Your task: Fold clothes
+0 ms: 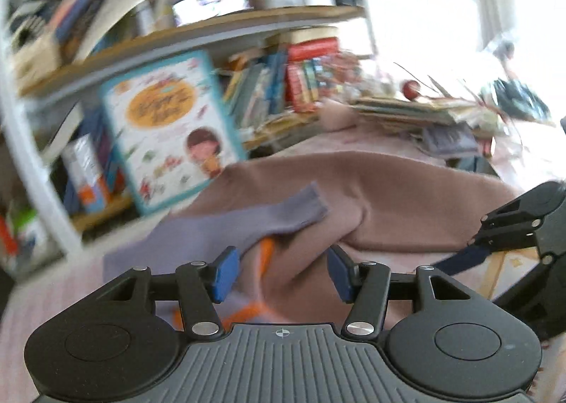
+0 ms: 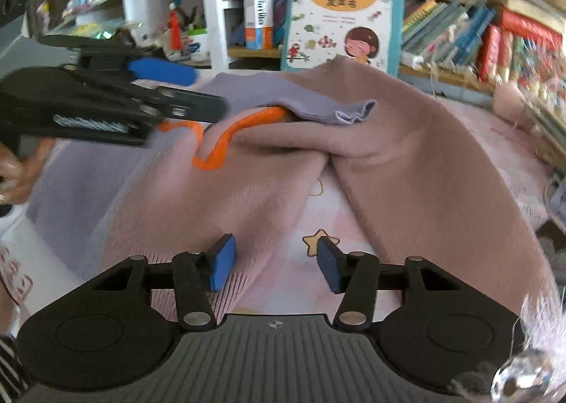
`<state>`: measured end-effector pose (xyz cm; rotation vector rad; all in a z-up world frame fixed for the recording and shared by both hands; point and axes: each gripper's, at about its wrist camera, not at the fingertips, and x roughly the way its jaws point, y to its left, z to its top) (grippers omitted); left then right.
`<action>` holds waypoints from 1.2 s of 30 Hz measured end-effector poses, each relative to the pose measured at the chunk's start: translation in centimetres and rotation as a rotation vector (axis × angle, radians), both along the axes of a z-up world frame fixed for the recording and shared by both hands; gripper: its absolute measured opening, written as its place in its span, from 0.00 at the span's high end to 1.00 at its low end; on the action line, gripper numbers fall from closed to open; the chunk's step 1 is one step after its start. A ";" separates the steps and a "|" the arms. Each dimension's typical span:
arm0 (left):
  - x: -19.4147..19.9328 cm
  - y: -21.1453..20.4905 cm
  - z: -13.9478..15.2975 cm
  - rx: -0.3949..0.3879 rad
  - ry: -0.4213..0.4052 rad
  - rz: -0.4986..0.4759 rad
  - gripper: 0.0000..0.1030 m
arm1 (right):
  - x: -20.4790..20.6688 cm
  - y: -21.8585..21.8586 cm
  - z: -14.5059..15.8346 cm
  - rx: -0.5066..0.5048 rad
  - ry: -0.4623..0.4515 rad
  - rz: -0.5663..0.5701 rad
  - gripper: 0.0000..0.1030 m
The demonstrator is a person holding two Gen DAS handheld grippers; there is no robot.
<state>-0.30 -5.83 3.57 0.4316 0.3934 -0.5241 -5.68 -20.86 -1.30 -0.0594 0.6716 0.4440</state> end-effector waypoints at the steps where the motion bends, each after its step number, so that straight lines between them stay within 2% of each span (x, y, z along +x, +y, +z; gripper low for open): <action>1: 0.3 -0.9 -0.1 0.026 -0.016 -0.013 0.46 | 0.0 -0.2 0.0 0.024 0.015 -0.002 0.64; 2: 0.9 -1.7 -0.1 0.048 -0.027 -0.023 0.46 | 0.0 -0.4 -0.1 0.048 0.030 -0.004 0.70; 8: 5.0 -5.7 -1.9 0.144 0.009 -0.080 0.47 | -1.2 0.4 -0.2 0.039 0.003 -0.019 0.75; 10: 6.1 -6.3 -2.7 0.151 0.018 -0.071 0.56 | -1.4 0.3 -0.4 0.049 -0.009 -0.030 0.75; 13: 7.0 -6.4 -3.1 0.114 0.035 -0.071 0.65 | -1.7 0.1 -0.6 0.067 -0.029 -0.037 0.75; 16: 7.7 -5.2 -2.4 0.054 0.051 -0.042 0.93 | -1.8 0.1 -0.6 0.067 -0.038 -0.035 0.75; 17: 8.0 -4.7 -2.0 0.033 0.056 -0.031 0.96 | -1.7 0.1 -0.6 0.067 -0.039 -0.034 0.75; 20: 8.7 -3.3 -1.1 -0.030 0.070 0.004 0.96 | -1.7 0.1 -0.6 0.063 -0.040 -0.032 0.75; 24: 9.4 3.3 2.0 -0.163 0.053 0.115 0.96 | -1.8 0.2 -0.6 0.057 -0.044 -0.032 0.75; 27: 10.1 10.5 4.0 -0.197 0.022 0.276 0.96 | -1.8 0.3 -0.6 0.058 -0.041 -0.035 0.75; 29: 10.5 15.2 4.7 -0.178 -0.006 0.399 0.96 | -1.8 0.3 -0.5 0.059 -0.039 -0.036 0.75; 33: 10.7 24.1 4.9 -0.073 -0.053 0.656 0.96 | -1.8 0.4 -0.5 0.060 -0.036 -0.039 0.75; 36: 10.3 29.0 4.7 0.003 -0.081 0.794 0.96 | -1.7 0.4 -0.5 0.061 -0.033 -0.042 0.74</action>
